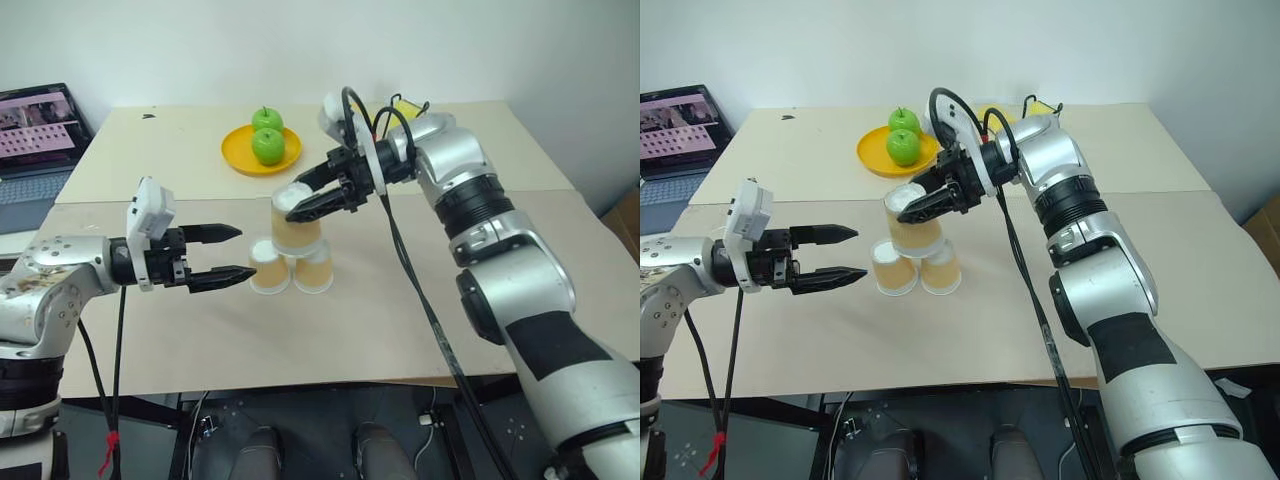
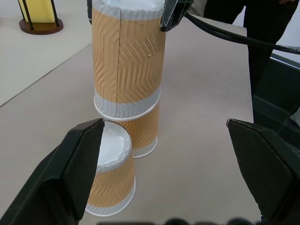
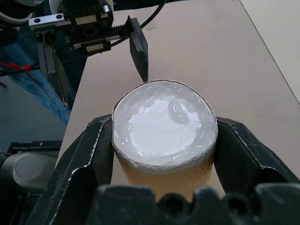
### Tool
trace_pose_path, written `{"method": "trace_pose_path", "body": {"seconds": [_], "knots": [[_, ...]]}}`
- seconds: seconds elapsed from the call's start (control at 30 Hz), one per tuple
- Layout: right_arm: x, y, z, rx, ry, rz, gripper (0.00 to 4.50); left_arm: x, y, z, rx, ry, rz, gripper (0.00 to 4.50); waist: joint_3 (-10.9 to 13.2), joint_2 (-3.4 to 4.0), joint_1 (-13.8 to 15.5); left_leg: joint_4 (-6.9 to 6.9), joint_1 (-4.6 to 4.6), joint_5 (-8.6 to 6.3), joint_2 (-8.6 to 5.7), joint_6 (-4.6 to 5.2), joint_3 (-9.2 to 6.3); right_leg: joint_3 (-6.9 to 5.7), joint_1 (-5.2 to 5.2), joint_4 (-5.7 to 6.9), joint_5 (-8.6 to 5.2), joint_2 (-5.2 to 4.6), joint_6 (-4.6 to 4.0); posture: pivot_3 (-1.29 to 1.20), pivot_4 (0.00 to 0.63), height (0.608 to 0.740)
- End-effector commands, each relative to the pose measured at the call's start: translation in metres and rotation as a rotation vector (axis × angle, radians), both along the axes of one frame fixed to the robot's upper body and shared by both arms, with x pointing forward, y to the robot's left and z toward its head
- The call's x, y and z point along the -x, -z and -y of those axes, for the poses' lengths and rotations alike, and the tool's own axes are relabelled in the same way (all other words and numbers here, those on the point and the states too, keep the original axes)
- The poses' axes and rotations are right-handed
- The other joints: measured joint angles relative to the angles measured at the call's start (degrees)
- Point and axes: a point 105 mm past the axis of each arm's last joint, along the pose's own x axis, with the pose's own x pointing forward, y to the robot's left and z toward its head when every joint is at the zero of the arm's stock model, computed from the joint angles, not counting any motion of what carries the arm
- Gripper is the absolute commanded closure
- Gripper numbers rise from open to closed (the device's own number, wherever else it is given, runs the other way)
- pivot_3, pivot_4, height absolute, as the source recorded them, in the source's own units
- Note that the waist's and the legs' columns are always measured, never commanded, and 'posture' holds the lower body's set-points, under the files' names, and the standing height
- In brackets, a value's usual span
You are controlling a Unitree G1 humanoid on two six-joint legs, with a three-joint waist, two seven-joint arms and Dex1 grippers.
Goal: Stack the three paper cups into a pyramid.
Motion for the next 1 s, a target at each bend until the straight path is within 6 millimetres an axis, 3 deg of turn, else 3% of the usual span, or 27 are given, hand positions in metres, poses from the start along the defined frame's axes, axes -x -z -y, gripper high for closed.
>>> {"method": "trace_pose_path", "body": {"seconds": [0.03, 0.3, 0.77, 0.83, 0.87, 0.9, 1.0], "knots": [[0.003, -0.018, -0.006, -0.022, -0.029, 0.061, 1.72, 0.001, -0.008, 0.0, 0.0, 0.001, 0.05, 0.0, 0.0, 0.0, -0.09, 0.0, 0.0, 0.0, 0.0, 0.0, 0.0, 0.0, -0.01, 0.01, 0.0, 0.0, 0.0, 0.0, 0.15, 0.732], [-0.007, -0.002, -0.012, -0.013, 0.021, 0.06, 1.72, 0.003, -0.007, 0.0, 0.002, -0.006, 0.049, 0.0, 0.0, 0.0, -0.1, -0.01, 0.0, 0.0, 0.01, 0.0, 0.0, 0.0, -0.04, 0.25, 0.0, 0.01, 0.0, 0.0, 0.15, 0.732], [-0.011, 0.002, -0.018, -0.024, 0.042, 0.066, 1.72, 0.003, -0.008, -0.002, 0.003, -0.018, 0.048, 0.0, 0.01, 0.01, -0.17, -0.03, 0.01, 0.0, 0.01, -0.01, 0.0, 0.0, -0.06, 0.26, 0.0, 0.02, 0.0, 0.0, 0.15, 0.732], [-0.012, 0.002, -0.018, -0.025, 0.045, 0.067, 0.74, 0.003, -0.008, -0.001, 0.003, -0.018, 0.048, 0.0, 0.01, 0.01, -0.14, -0.03, 0.01, 0.0, 0.01, -0.01, 0.0, 0.0, -0.06, 0.26, 0.0, 0.01, 0.0, 0.0, 0.15, 0.732], [-0.012, 0.002, -0.018, -0.026, 0.044, 0.069, 0.61, 0.003, -0.008, -0.001, 0.003, -0.018, 0.048, 0.0, 0.01, 0.01, -0.12, -0.03, 0.0, 0.01, 0.0, -0.01, 0.0, 0.0, -0.06, 0.26, 0.0, 0.01, 0.0, 0.0, 0.15, 0.732], [-0.012, 0.002, -0.017, -0.025, 0.044, 0.074, 0.16, 0.003, -0.008, -0.001, 0.004, -0.018, 0.048, 0.0, 0.01, 0.01, -0.12, -0.03, 0.0, 0.01, 0.0, -0.01, 0.0, 0.0, -0.06, 0.26, 0.0, 0.01, 0.0, 0.0, 0.15, 0.732], [-0.013, 0.001, -0.017, -0.028, 0.049, 0.079, 0.06, 0.002, -0.008, 0.0, 0.003, -0.017, 0.049, 0.0, 0.01, 0.01, -0.12, -0.03, 0.0, 0.01, 0.0, -0.01, 0.0, 0.0, -0.06, 0.26, 0.0, 0.01, 0.0, 0.0, 0.15, 0.732]]}}
